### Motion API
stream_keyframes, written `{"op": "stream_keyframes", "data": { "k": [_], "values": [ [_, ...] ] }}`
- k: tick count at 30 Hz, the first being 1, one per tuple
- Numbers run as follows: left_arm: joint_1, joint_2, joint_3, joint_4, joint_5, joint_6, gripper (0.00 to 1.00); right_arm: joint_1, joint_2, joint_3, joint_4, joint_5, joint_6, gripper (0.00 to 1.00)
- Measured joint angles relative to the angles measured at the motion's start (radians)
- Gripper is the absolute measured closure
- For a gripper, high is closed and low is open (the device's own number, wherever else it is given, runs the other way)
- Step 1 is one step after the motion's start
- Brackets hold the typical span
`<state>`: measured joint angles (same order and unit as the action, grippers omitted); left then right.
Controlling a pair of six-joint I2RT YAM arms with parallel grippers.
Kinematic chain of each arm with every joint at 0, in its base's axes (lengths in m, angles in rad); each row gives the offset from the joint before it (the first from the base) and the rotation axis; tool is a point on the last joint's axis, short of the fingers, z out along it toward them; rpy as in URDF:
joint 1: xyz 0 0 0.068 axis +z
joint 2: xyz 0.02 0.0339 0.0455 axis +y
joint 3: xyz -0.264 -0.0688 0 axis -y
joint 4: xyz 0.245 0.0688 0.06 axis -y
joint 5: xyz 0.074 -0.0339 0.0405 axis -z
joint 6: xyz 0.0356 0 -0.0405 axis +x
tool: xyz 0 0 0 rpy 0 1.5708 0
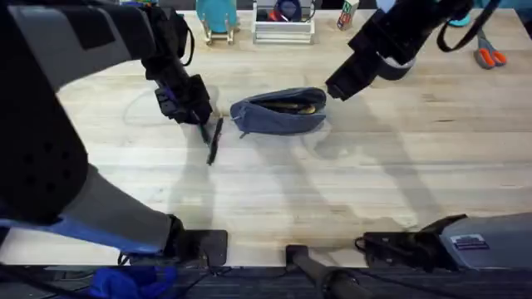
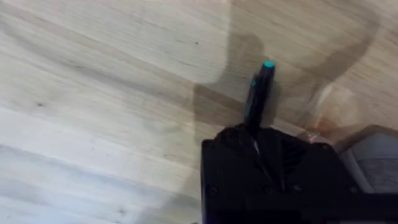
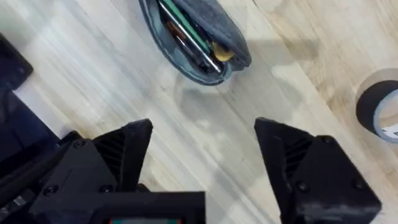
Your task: Unzip the bag, pick up the pens from the table one at a time and place them inside, then zip the bag closed.
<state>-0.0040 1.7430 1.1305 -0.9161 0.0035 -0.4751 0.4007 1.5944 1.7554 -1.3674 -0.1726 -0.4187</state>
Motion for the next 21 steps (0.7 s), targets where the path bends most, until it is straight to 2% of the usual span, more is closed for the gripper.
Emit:
{"op": "stream_keyframes", "data": {
  "k": [6, 12, 17, 21],
  "values": [
    [0.006, 0.031, 0.095, -0.074, -0.04, 0.014, 0.957, 0.0, 0.0, 0.0, 0.0, 0.0, 0.0, 0.005],
    [0.006, 0.031, 0.262, -0.151, -0.052, 0.056, 0.957, 0.0, 0.0, 0.0, -0.001, 0.0, 0.0, 0.005],
    [0.0, 0.031, 0.397, -0.209, -0.034, 0.134, 0.957, 0.0, 0.0, 0.0, -0.004, 0.0, 0.008, 0.005],
    [-0.034, 0.031, 0.505, -0.252, -0.013, 0.207, 0.957, 0.0, 0.0, 0.0, -0.015, 0.0, 0.008, 0.005]
  ]
}}
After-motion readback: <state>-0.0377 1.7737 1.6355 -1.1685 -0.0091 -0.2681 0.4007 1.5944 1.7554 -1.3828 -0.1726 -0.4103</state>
